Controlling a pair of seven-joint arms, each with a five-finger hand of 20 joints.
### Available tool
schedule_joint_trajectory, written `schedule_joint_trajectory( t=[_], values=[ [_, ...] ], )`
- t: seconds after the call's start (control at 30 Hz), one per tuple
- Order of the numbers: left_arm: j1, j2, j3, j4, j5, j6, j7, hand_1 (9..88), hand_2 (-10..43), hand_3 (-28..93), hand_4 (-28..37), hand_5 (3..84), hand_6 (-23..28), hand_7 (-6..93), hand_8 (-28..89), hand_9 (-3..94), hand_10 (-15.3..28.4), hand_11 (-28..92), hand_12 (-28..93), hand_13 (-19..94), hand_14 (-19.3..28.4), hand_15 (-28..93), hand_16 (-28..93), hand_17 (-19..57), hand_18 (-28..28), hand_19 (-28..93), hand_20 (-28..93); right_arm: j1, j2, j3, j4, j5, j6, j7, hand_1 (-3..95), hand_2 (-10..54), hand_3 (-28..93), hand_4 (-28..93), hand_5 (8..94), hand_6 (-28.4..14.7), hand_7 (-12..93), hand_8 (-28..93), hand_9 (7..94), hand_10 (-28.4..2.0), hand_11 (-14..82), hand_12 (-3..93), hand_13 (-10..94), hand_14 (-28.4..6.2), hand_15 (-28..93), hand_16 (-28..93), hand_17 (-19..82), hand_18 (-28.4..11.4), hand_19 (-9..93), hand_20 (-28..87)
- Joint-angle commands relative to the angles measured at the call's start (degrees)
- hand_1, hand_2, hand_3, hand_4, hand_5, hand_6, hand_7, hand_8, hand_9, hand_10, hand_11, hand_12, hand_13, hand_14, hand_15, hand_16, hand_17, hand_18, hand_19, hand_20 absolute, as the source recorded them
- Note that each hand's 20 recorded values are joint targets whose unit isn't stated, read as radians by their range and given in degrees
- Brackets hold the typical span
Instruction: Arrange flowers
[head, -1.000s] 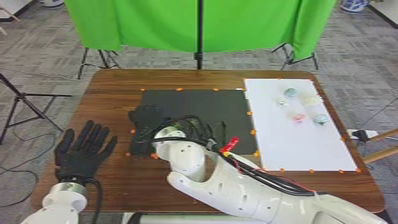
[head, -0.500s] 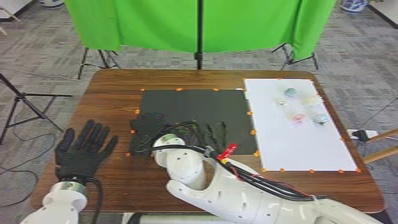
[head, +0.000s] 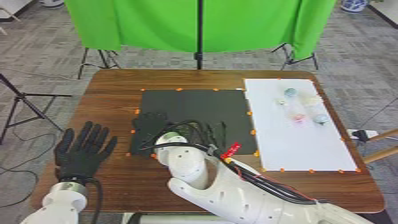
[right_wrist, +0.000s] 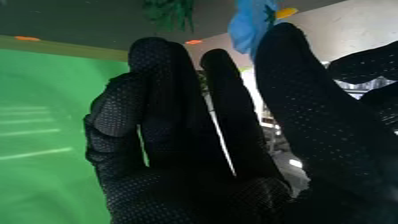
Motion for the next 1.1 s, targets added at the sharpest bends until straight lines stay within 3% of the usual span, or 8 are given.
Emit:
schedule_joint_trajectory(
  t=[0.03,0.27,0.43,0.67,0.83,0.87,1.1],
  values=[
    [2.5,-1.64,-1.30,-0.10,-0.29,0.44,-0.88,30.2,9.2,75,-28.3,35.1,7.3,24.1,-13,33.2,14.2,33,13,26,14.1,46,-7,-5.7,14.8,40,18,-0.2,4.2,0.3,-6.9,7.2,-7.7,1.6,46.3,-9.5,79,-28,52.4,-7.8,15,-8,53.3,-21.7,22.4,22.0,53,-18.1,64,28,33,-27.2,87,38],
    [3.3,-2.99,-1.63,-0.16,-0.21,0.07,-0.92,30.5,9.5,75,-28.3,37.9,7.3,23.7,-13,35.3,14.3,32,13,28,14.3,46,-7,-5.6,14.8,40,18,-1.8,7.4,5.4,-12.3,13.4,-9.2,4.5,46.6,-9.5,79,-28,50.1,-8.3,13,-8,51.1,-22.2,19.1,21.0,51,-18.8,64,26,32,-27.6,87,39],
    [3.7,-3.55,-1.60,-0.22,0.11,-0.27,-1.14,30.4,9.5,75,-28.3,38.4,7.2,23.6,-13,35.5,14.4,32,13,28,14.5,46,-7,-5.6,14.8,40,18,-3.5,13.2,12.4,-15.1,15.4,0.0,8.1,46.6,-9.5,78,-28,49.5,-8.9,12,-8,50.1,-23.2,18.1,20.8,49,-19.6,64,25,32,-27.9,87,39],
    [3.8,-4.11,-1.80,-0.17,0.74,-0.44,-1.56,30.1,9.9,75,-28.3,39.2,7.4,23.1,-13,36.1,14.5,31,13,29,14.5,46,-7,-5.5,14.8,40,18,-8.1,22.5,24.5,-15.3,15.8,6.3,13.7,46.1,-9.5,79,-28,43.6,-9.9,11,-8,43.4,-24.4,14.6,19.5,47,-20.3,64,23,33,-28.0,87,38],
    [4.1,-4.16,-1.94,-0.35,1.12,-0.39,-1.67,30.0,10.0,75,-28.3,39.1,7.3,22.8,-12,36.3,14.5,31,13,29,14.5,45,-6,-5.5,14.9,40,18,-13.7,30.4,30.5,-14.4,15.2,13.4,16.8,47.5,-9.5,80,-28,50.6,-9.2,13,-8,44.9,-24.5,14.7,18.9,46,-19.9,62,21,32,-27.6,84,35],
    [4.2,-4.23,-1.98,-0.53,1.05,0.19,-1.56,30.0,10.1,75,-28.3,39.1,7.3,22.8,-12,36.3,14.5,31,14,29,14.5,46,-6,-5.5,14.8,40,18,-14.6,31.4,31.4,-13.9,14.3,13.9,16.5,48.0,-9.5,80,-28,52.2,-8.9,14,-8,46.1,-24.1,15.1,18.7,47,-19.4,61,20,32,-27.2,84,34],
    [4.7,-4.41,-1.93,-0.81,1.20,-0.10,-1.53,28.8,11.7,74,-28.3,39.7,7.3,22.6,-12,36.8,14.5,31,14,29,14.6,45,-6,-5.5,14.8,40,18,-21.6,35.9,39.1,-14.8,15.7,8.3,18.1,48.8,-9.5,82,-28,54.8,-7.1,16,-10,50.1,-22.3,15.7,17.6,44,-19.1,44,15,29,-24.5,73,26]
  ],
)
